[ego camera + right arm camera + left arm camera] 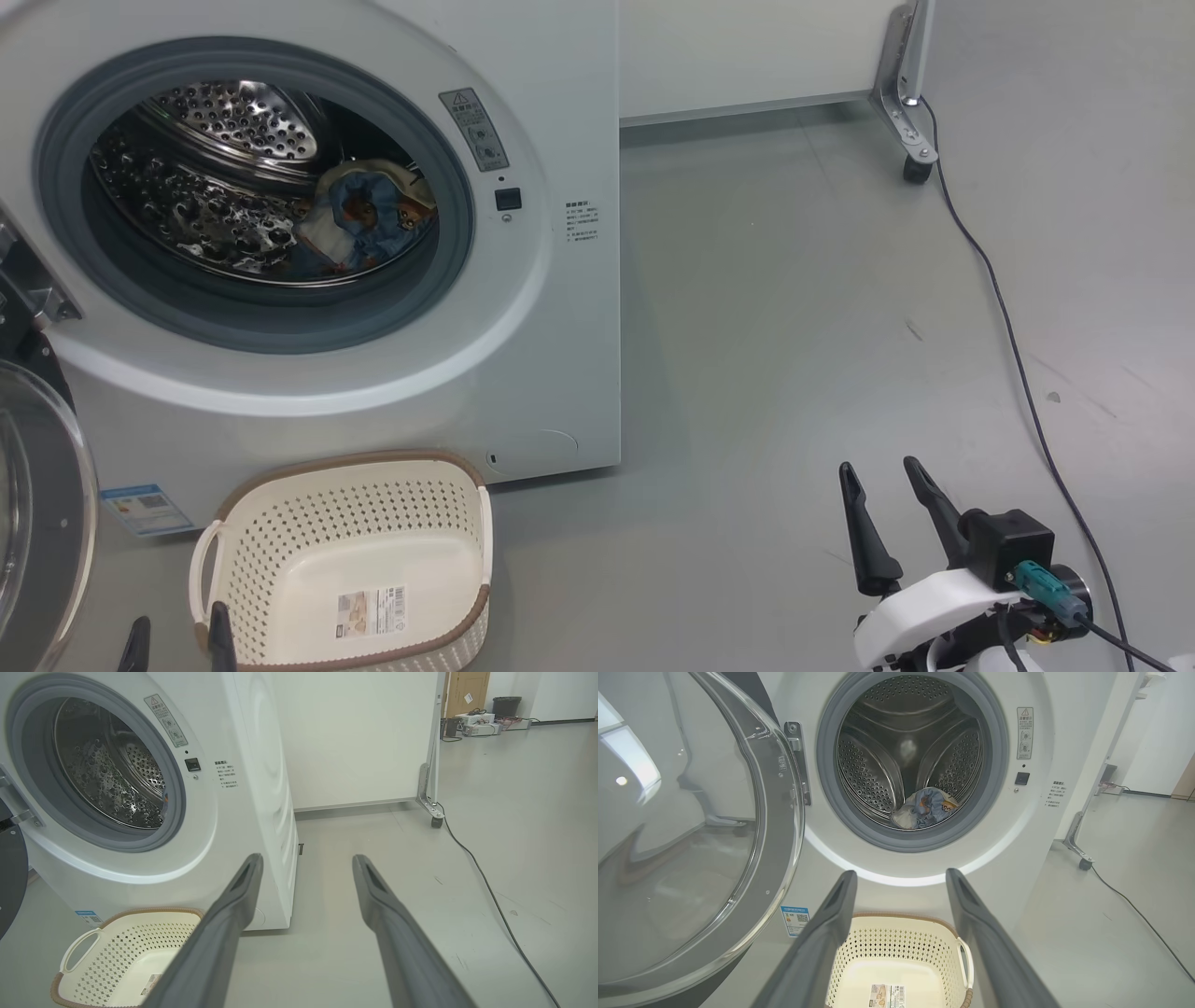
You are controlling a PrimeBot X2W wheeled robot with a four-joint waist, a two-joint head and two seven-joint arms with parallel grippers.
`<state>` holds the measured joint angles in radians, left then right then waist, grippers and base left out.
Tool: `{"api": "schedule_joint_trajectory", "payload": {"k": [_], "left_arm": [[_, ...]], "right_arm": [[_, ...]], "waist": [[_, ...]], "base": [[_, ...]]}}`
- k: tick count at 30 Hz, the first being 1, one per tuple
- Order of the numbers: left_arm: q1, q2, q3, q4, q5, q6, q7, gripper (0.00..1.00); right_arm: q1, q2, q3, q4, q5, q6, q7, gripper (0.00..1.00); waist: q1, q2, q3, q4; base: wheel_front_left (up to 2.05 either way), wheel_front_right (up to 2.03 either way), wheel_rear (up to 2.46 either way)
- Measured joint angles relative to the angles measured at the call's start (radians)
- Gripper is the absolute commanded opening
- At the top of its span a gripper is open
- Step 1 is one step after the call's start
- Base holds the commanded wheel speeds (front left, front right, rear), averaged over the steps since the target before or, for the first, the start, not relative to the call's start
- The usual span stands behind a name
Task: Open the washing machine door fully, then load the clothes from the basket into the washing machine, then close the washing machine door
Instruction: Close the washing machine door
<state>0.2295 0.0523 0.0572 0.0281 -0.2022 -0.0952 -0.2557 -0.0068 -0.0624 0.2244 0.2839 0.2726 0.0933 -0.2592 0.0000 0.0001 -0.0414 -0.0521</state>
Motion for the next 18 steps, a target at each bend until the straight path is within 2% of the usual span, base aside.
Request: {"api": "schedule_joint_trajectory", "payload": {"k": [9, 18], "left_arm": [[0.000, -0.003, -0.013, -0.002, 0.008, 0.000, 0.000, 1.00], [-0.001, -0.004, -0.014, -0.005, 0.008, 0.000, 0.000, 1.00]], "right_arm": [[0.004, 0.001, -0.004, 0.000, 0.000, 0.004, 0.000, 1.00], [0.004, 0.001, -0.008, 0.000, 0.000, 0.004, 0.000, 1.00]], "waist": [[0.0000, 0.0000, 0.003, 0.009], [0.0000, 0.0000, 0.007, 0.020]], "base": [[-0.77, 0.77, 0.00], [-0.36, 0.36, 0.00]]}}
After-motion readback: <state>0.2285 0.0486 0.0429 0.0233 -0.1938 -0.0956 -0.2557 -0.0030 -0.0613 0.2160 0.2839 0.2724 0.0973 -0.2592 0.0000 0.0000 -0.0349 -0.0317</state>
